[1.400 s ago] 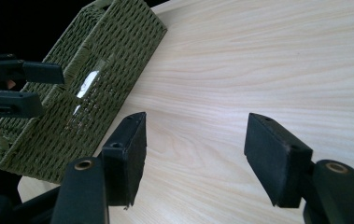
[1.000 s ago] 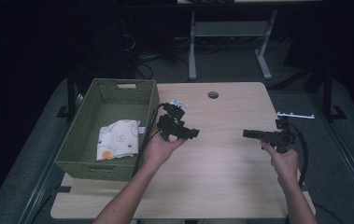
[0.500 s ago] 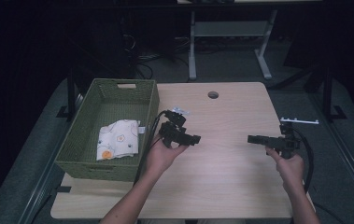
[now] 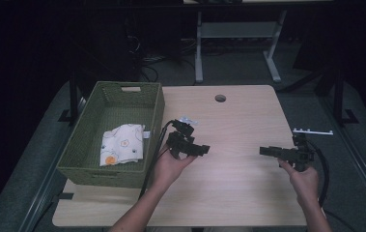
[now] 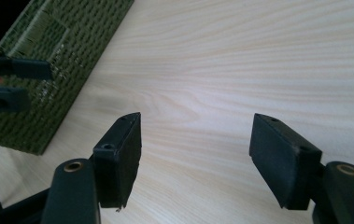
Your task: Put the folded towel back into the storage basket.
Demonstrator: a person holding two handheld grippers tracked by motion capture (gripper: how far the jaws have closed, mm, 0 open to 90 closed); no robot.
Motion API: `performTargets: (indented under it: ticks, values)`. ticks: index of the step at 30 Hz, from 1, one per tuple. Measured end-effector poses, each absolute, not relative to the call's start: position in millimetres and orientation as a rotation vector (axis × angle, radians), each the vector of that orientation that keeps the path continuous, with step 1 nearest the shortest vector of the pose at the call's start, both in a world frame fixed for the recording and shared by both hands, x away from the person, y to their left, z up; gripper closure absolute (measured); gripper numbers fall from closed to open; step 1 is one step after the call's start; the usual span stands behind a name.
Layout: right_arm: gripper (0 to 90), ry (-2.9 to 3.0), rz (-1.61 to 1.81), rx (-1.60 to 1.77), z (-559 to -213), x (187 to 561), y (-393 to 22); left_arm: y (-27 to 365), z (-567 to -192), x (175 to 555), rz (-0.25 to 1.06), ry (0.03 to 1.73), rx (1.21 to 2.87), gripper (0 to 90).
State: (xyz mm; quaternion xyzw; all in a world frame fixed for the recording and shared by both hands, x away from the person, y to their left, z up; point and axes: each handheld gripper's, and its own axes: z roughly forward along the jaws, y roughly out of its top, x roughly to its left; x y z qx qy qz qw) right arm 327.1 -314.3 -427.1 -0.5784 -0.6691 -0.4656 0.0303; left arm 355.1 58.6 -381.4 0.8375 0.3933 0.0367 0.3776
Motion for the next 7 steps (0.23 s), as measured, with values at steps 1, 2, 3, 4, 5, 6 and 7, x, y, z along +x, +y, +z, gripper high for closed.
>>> performTargets:
  ticks: [1,2,3,4,5,6,7]
  values:
    - [33.8,-2.07,-1.437,-1.782,-428,326,-315,59,-382,354,0.096,1.004,2.141,30.4]
    - [33.8,-2.068,-1.442,-1.783,-429,324,-315,59,-382,353,0.091,1.002,2.139,30.2]
    - [33.6,-2.069,-1.447,-1.776,-430,322,-315,58,-383,352,0.088,1.0,2.134,30.0]
    - [33.2,-2.077,-1.448,-1.773,-430,320,-315,59,-383,350,0.087,0.991,2.139,29.8]
    - [33.1,-2.083,-1.452,-1.769,-430,318,-315,58,-383,349,0.09,0.988,2.137,29.5]
    - [33.0,-2.089,-1.464,-1.758,-430,315,-315,58,-383,347,0.09,0.979,2.139,28.9]
    - [32.6,-2.103,-1.468,-1.755,-429,312,-314,58,-382,346,0.088,0.976,2.132,28.9]
